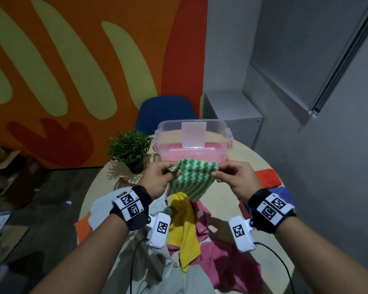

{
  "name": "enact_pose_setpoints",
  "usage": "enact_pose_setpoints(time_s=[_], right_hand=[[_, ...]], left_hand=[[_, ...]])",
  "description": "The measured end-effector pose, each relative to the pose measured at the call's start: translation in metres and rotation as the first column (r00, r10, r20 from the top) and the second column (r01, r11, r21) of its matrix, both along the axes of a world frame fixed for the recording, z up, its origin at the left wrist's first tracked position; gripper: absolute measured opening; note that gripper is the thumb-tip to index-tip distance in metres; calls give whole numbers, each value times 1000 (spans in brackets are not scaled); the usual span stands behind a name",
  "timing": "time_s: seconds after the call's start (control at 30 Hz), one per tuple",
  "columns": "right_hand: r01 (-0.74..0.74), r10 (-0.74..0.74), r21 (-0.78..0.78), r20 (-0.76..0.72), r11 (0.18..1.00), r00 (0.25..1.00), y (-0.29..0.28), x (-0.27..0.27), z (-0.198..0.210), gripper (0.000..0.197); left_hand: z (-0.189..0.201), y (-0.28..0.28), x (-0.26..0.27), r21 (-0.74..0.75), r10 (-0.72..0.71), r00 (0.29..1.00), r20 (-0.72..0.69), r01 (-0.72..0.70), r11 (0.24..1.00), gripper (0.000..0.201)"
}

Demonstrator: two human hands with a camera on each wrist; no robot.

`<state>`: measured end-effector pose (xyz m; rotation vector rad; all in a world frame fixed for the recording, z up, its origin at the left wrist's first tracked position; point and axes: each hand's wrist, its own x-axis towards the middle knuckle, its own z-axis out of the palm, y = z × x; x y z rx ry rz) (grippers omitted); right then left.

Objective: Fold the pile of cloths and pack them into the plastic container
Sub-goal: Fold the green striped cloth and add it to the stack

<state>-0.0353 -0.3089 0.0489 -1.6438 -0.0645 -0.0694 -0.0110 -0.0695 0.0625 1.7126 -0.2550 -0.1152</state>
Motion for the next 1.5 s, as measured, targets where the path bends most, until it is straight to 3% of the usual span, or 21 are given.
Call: enact_pose_setpoints(time_s=[0.3,0.47,0.57,0.77,0.83,0.87,0.93,0.97,1.03,1.23,1.33,1.5], right_hand=[[-147,148,42,-30,988,988,4,9,-2,17],[-144,143,-22,-25,989,989,1,16,-4,18],[-153,152,-82,-16,985,988,0,22,-4,22],[-200,197,-76,-43,977,979,5,28,4,29],[-215,213,-92,-32,972,976,6,26,-1,30],[-220,219,-110,-26,969,975,7,24,-4,31],[-224,222,-156,-30,962,975,10,19,-10,31],[-225,222,-177,-34,958,974,10,18,-12,30],[-223,221,-229,-33,948,975,11,17,-19,25],[-187,190,-295,-19,937,982,15,22,-18,22],[-199,198,-217,-27,956,980,23,22,-8,20],[-330,327,-58,-63,942,943,27,6,-12,9]], left_hand=[[-5,6,-14,-27,-5,994,-106,2,1000,30],[-5,4,-14,68,214,976,-49,-211,975,18],[-3,5,-12,83,266,963,-31,-263,961,16],[10,10,-11,116,232,973,10,-232,966,32],[8,14,-13,220,182,983,3,-178,959,37],[7,15,-15,366,140,990,36,-143,920,37],[4,15,-20,640,57,993,103,-110,761,28],[4,15,-23,708,44,991,125,-120,696,20],[1,16,-25,740,54,987,150,-149,656,11],[-6,28,-18,540,130,986,104,-165,826,13],[1,31,-16,285,110,993,42,-118,951,13],[-1,41,-31,46,59,998,3,-59,997,15]])
